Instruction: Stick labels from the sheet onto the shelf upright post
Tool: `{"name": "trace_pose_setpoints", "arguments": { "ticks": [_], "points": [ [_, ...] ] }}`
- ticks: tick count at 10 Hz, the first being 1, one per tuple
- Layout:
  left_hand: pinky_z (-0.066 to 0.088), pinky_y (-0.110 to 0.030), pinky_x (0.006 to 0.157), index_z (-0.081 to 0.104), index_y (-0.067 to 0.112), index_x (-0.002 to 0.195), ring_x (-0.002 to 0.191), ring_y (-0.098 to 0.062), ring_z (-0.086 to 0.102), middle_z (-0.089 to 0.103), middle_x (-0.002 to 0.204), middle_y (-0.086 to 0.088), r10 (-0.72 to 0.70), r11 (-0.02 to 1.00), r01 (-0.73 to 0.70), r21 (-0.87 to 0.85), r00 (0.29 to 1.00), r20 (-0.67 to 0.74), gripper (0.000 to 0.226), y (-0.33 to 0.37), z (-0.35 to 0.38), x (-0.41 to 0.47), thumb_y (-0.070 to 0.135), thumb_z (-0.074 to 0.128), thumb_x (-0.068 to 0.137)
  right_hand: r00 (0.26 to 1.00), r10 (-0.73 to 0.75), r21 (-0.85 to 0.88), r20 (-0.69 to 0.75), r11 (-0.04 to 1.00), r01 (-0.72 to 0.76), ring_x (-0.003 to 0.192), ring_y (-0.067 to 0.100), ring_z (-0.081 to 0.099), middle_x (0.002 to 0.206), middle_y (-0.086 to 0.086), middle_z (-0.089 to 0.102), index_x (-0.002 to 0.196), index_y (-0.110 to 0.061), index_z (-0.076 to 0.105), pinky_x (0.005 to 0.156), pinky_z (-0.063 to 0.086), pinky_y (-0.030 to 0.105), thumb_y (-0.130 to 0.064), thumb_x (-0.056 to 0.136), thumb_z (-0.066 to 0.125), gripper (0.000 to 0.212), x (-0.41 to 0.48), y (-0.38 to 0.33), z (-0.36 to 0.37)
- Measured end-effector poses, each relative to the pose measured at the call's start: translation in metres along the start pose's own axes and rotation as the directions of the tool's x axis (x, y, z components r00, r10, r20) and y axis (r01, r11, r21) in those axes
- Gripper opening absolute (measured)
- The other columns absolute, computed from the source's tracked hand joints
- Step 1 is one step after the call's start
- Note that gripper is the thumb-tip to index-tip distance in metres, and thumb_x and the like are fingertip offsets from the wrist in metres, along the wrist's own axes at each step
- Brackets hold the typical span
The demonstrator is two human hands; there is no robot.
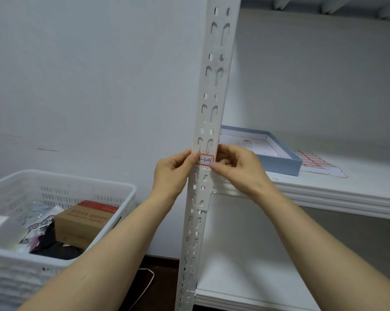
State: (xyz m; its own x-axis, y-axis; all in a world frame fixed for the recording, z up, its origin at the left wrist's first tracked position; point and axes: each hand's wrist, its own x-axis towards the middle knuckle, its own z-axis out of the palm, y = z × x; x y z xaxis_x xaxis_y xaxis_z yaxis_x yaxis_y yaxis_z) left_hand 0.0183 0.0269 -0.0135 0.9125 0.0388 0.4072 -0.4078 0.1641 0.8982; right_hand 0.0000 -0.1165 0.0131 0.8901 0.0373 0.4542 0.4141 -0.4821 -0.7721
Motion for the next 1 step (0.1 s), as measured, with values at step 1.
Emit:
{"name": "trace_pose_setpoints", "arguments": {
  "ticks": [1],
  "points": [
    [0.047,-0.015,0.086,0.064,0.025,0.117,0.097,0.002,0.063,0.069,0.102,0.016,0.027,0.988,-0.02,0.15,0.999,-0.046,0.034,-0.0171,-0.0128,-0.0317,0.013,0.068,0.086,0.995,-0.014,0.093,-0.097,0.995,0.023,0.08,0.009,0.061,0.101,-0.005,0.069,0.115,-0.022,0.061,0.078,0.053,0.02,-0.002,0.083,0.066,0.039,-0.0411,0.0023,-0.0126]
  ]
}}
